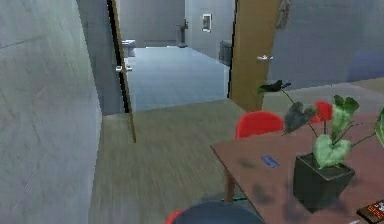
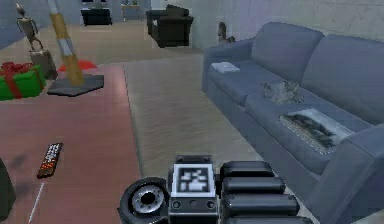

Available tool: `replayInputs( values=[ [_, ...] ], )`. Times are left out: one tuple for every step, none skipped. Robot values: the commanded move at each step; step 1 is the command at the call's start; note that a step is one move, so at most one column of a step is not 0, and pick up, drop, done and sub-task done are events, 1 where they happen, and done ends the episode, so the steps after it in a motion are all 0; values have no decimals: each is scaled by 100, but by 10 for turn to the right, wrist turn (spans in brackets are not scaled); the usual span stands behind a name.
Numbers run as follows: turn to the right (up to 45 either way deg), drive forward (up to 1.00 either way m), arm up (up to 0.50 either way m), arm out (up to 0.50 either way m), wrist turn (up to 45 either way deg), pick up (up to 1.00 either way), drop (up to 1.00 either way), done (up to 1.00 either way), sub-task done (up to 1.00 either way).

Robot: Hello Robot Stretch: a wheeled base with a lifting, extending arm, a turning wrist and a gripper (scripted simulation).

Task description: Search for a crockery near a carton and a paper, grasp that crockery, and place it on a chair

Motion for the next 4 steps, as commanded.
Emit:
replayInputs(
  values=[
    [90,0,0,0,0,0,0,0,0],
    [-90,0,0,0,0,0,0,0,0],
    [-450,0,0,0,0,0,0,0,0],
    [-360,0,0,0,0,0,0,0,0]
  ],
)
